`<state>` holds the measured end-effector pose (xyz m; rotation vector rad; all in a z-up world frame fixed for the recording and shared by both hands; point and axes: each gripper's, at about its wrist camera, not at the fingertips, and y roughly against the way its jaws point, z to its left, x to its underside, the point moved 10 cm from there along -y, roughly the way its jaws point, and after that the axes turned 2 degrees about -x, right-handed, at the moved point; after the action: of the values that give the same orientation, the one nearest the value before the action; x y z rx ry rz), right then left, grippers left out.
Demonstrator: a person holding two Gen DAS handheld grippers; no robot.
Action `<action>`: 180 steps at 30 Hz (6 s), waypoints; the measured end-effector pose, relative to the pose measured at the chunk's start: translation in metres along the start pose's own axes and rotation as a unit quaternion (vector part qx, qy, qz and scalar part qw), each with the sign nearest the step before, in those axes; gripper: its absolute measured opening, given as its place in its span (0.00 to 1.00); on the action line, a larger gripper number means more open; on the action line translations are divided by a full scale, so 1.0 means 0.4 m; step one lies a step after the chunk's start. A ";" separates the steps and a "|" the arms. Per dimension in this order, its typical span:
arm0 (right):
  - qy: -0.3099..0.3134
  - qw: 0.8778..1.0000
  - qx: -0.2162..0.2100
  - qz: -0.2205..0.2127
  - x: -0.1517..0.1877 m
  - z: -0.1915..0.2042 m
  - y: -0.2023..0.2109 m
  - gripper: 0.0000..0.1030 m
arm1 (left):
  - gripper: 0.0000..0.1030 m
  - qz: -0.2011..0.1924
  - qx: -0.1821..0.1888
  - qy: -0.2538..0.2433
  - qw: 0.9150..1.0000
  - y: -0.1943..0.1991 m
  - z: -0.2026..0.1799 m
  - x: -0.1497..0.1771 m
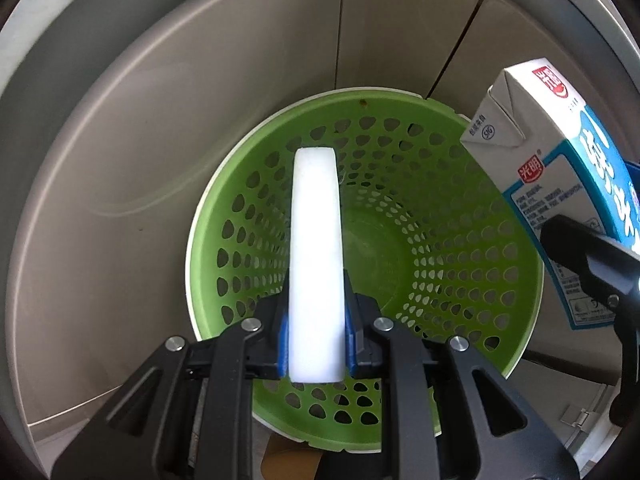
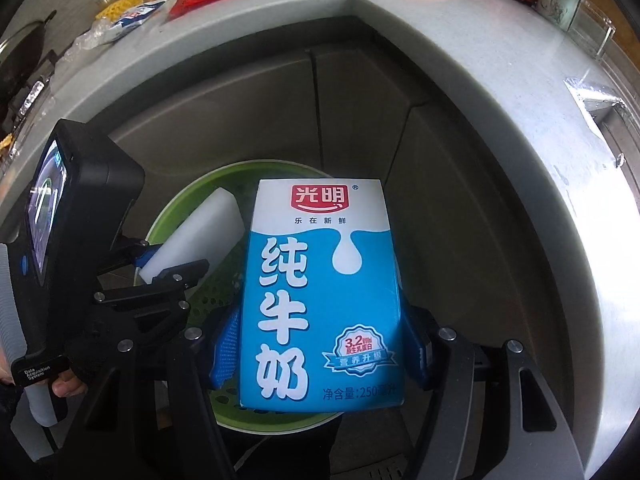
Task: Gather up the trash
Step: 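Open both grippers to drop the sponge and carton into the basket, then grasp the red snack bag with the left gripper while the right grasps the orange net, then carry the red bag and orange net over the green basket, then open both grippers to drop the bag and net into the basket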
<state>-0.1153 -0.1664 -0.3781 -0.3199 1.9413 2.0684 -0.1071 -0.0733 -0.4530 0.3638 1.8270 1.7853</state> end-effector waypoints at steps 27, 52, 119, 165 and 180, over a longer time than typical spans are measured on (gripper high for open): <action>0.037 0.999 0.008 -0.007 -0.035 0.048 0.051 0.93 | 0.83 -0.045 -0.062 0.066 0.995 0.284 0.221 0.103; 0.014 0.985 0.023 -0.172 -0.401 -0.109 0.467 0.98 | 0.93 -0.167 -0.057 0.192 0.965 0.573 0.249 -0.272; 0.055 0.996 -0.042 -0.049 -0.830 -0.313 -0.054 0.62 | 0.08 -0.092 -0.063 0.335 0.936 0.304 0.311 -0.583; -0.032 0.999 -0.006 -0.014 -0.052 0.023 0.184 0.37 | 0.14 -0.019 0.060 0.024 0.998 0.282 0.037 -0.002; -0.060 0.998 0.017 -0.005 0.001 -0.013 0.181 0.38 | 0.61 -0.015 0.057 -0.007 0.998 0.249 0.014 0.006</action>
<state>-0.1414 -0.1755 -0.3109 -0.1931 1.8986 1.9976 -0.1241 -0.0595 -0.3555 0.3882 1.9198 1.6587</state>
